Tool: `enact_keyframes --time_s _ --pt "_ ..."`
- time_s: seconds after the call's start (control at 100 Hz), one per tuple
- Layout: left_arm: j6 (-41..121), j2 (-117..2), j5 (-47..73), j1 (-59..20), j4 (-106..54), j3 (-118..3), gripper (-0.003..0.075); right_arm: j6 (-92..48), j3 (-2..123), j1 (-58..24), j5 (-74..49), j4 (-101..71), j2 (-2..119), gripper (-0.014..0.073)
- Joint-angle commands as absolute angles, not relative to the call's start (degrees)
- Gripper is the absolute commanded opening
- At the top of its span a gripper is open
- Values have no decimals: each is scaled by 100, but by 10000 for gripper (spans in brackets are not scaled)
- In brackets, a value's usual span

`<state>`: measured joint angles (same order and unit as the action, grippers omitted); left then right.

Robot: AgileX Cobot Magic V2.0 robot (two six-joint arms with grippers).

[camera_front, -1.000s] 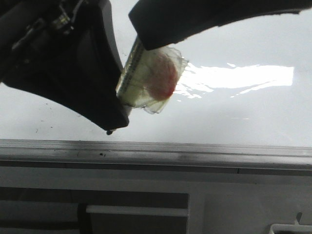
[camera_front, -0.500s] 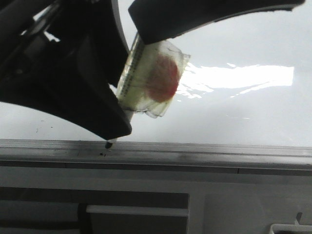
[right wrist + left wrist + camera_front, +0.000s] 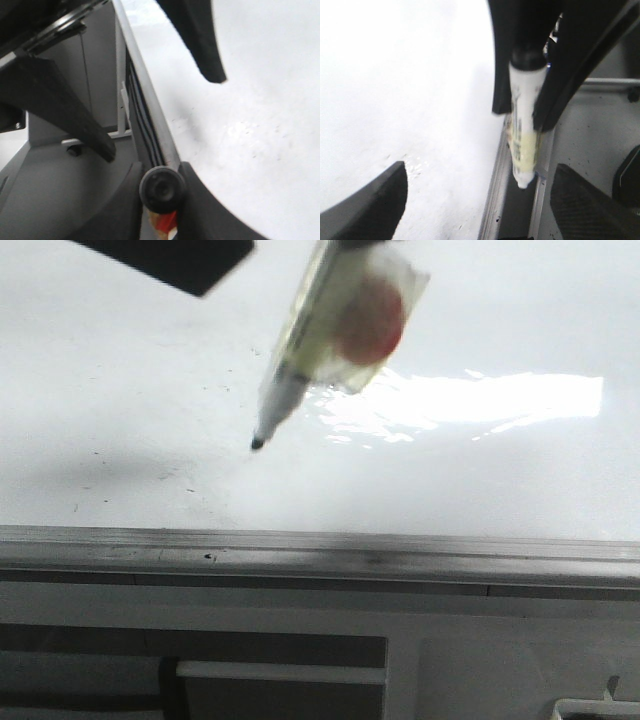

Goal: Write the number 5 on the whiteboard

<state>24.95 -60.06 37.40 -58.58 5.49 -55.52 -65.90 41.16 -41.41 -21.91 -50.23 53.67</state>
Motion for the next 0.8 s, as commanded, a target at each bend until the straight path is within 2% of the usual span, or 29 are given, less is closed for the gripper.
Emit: enact_keyframes --time_s 0.0,0.12,0.22,0.42,0.56,0.79 --pt "2131 -5529 3140 -5638 507 -5457 507 -6573 4251 -4039 -1697 -5067 5075 -60" --pt "1317 -4898 2503 -5233 391 -4902 458 -6573 4072 -3871 -1273 -5067 4759 -60" --pt "510 -4408 1912 -4953 363 -4391 382 -6573 3876 -3857 -619 -4973 4585 -60" --pt "-60 -4043 754 -4758 -235 -3579 140 -6573 3823 -3857 0 -4146 4708 -60" --pt "-60 -4043 434 -4758 -535 -3428 -13 -6573 3823 -3857 333 -4034 4909 -60" --pt "-60 -4043 361 -4758 -533 -3429 -20 -6573 3823 -3857 981 -4034 5155 -60"
